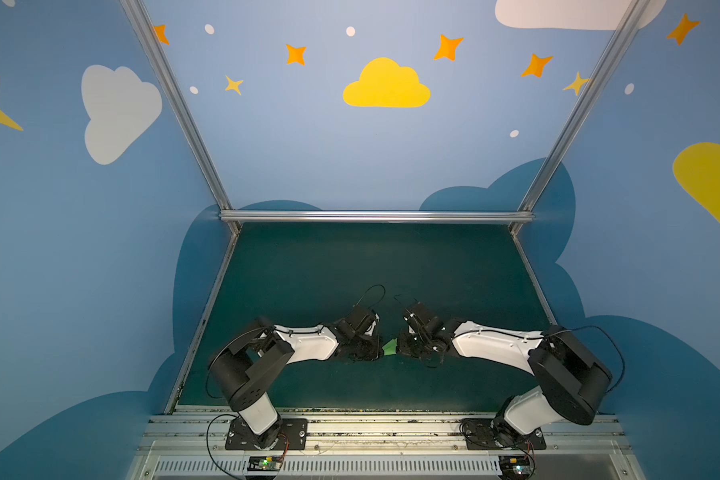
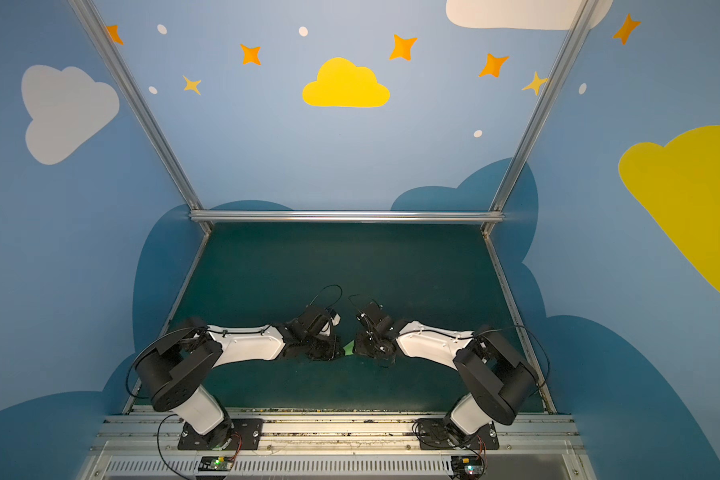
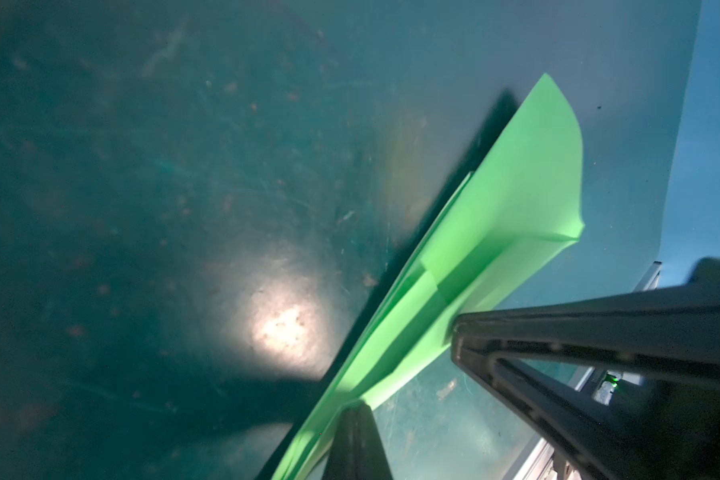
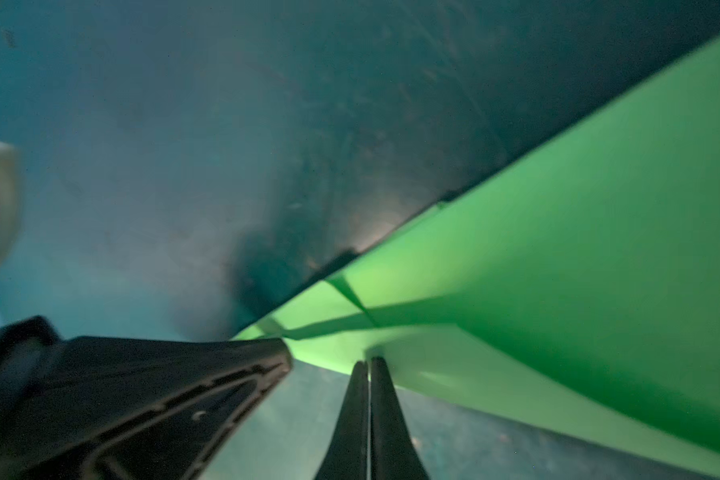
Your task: Fold a paper plane with a square sheet of paper (fold left side to right side)
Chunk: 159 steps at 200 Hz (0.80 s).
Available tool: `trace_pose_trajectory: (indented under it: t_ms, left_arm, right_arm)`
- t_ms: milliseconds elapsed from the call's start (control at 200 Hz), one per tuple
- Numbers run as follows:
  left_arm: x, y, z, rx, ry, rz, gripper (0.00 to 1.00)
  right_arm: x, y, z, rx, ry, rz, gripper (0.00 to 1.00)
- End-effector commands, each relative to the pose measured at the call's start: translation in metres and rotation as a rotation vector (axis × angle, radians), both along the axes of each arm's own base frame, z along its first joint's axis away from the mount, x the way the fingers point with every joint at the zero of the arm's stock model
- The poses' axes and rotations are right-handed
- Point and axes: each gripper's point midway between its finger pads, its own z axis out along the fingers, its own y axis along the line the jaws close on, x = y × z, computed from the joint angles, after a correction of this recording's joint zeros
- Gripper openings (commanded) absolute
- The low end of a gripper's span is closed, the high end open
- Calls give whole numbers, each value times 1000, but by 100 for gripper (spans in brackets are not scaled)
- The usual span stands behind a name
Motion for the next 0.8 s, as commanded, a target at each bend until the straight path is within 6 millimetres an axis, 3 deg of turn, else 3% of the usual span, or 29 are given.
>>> trace_pose_trajectory:
  t_ms: [0, 320, 516, 616, 791]
  left_arm:
    - [-9, 16, -27, 92, 53, 16, 3]
    - [-10, 17, -28, 94, 55, 15, 3]
    - [-9, 17, -22, 85, 41, 17, 4]
    - [-5, 12, -8, 61, 18, 11, 4]
    - [13, 2, 43, -1, -83, 11, 6]
  right_arm:
    - [-4, -20, -5, -41, 5, -40, 0]
    - [-13, -85, -17, -114, 44, -167, 0]
    - [-28, -142, -16, -184, 92, -340, 0]
    - [-27, -155, -7, -140, 75, -408, 0]
    - [-19, -153, 14, -38, 2, -403, 0]
